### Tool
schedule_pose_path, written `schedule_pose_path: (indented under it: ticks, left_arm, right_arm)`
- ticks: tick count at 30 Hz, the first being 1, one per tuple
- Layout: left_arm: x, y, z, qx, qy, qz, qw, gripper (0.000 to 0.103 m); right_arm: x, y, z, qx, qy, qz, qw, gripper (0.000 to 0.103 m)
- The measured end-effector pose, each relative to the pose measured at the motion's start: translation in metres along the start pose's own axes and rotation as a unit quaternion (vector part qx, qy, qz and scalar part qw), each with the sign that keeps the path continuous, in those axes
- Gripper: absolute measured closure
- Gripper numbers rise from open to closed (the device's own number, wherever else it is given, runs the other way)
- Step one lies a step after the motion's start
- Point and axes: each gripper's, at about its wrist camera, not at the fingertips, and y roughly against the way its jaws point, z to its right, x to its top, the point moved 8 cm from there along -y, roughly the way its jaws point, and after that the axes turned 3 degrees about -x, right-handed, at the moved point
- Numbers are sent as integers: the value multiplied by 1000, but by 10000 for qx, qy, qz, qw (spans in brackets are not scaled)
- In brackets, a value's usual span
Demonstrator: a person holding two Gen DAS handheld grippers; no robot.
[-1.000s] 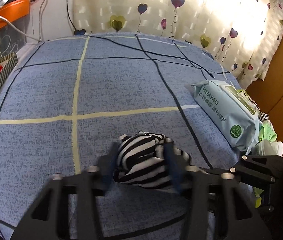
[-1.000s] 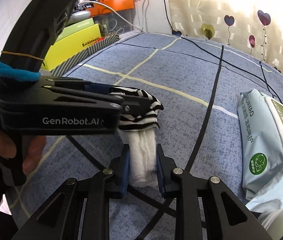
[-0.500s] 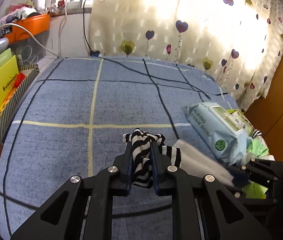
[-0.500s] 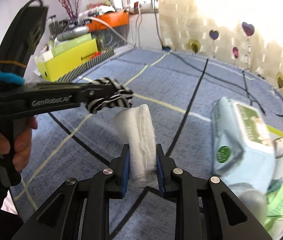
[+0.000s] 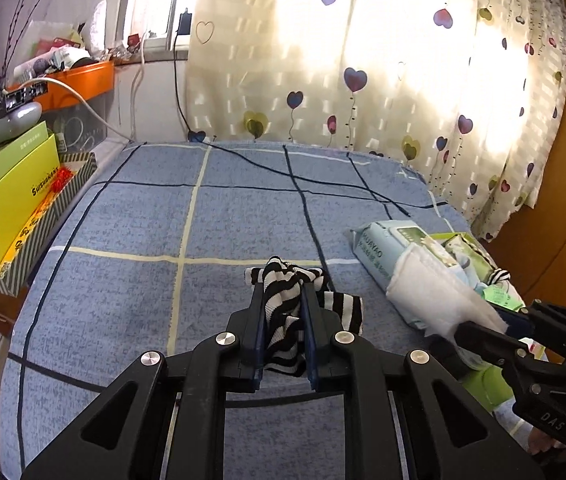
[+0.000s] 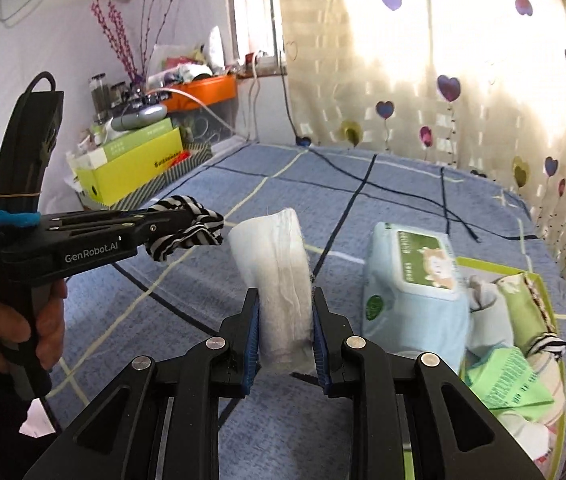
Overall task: Organize soft objects
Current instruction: 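Lift the cloth and striped sock with both tools and carry them over the tray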
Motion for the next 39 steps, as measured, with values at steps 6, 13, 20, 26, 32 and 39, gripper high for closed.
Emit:
schedule_pose_path:
  ticks: [6, 13, 20, 26, 32, 39]
  left_arm:
    - [-3, 2, 20, -125, -114, 15, 9999, 87]
    - [-3, 4, 46, -322, -250, 32, 9992, 87]
    - [-3, 2, 76, -537, -394, 8, 9978, 87]
    - [-6, -1, 103, -723, -521, -34, 9960, 87]
    - [-8, -4, 133, -931, -667, -76, 9934, 87]
    - [-11, -6, 172, -1226, -898, -107, 9883, 87]
  right_arm:
    - [-4, 18, 19, -143, -183, 142, 9996, 81]
    - [-13, 37, 48, -336, -436, 240, 9982, 81]
    - [-23, 51, 71, -494, -635, 292, 9963, 81]
    - [-30, 61, 84, -568, -711, 323, 9953, 81]
    - [-38, 77, 103, -745, -822, 378, 9931, 81]
    - [-58, 101, 138, -1105, -1084, 399, 9871, 81]
